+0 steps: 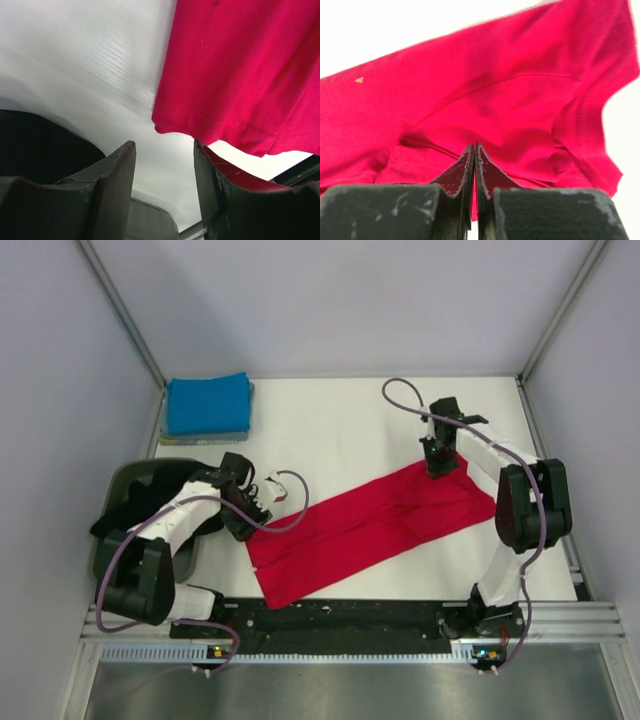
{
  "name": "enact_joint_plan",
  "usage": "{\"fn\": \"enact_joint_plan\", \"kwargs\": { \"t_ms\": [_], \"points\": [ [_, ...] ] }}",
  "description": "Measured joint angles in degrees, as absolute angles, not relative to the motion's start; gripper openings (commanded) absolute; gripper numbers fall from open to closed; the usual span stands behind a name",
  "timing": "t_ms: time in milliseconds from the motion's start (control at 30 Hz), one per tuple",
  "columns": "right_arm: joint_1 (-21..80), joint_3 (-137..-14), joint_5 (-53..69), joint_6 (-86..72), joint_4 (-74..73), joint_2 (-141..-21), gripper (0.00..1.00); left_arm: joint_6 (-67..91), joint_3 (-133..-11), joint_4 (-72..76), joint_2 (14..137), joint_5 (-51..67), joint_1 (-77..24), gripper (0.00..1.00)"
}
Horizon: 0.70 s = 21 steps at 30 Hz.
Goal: Fold and stack the t-shirts
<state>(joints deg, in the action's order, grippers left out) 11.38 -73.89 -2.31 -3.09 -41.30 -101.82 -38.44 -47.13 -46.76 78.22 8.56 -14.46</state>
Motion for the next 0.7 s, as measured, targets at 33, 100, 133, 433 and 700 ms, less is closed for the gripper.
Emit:
{"fn": "enact_joint_plan", "kwargs": {
  "t_ms": [33, 100, 133, 433, 700],
  "points": [
    [11.64, -73.87, -1.56, -3.09, -41.25, -102.45, 0.00, -38.44, -47.13, -46.78, 78.13, 8.60, -14.46, 0.54],
    [12.62, -73.87, -0.27, -3.07, -40.93, -103.00, 0.11, -38.39, -47.13, -46.78, 78.13, 8.78, -14.46, 0.55],
    [13.30, -73.89, 0.56, -3.14, -40.73, -103.11, 0.19, -38.33, -47.13, -46.81, 78.13, 8.80, -14.46, 0.54],
    [20.08, -73.91, -0.45, -9.41, -39.22, -103.13, 0.34, -37.58, -47.16, -46.81, 78.13, 9.61, -14.46, 0.55],
    [21.98, -73.45, -6.22, -13.43, -39.27, -104.14, 0.29, -37.60, -47.16, -46.78, 78.13, 9.61, -14.46, 0.55]
  ]
}}
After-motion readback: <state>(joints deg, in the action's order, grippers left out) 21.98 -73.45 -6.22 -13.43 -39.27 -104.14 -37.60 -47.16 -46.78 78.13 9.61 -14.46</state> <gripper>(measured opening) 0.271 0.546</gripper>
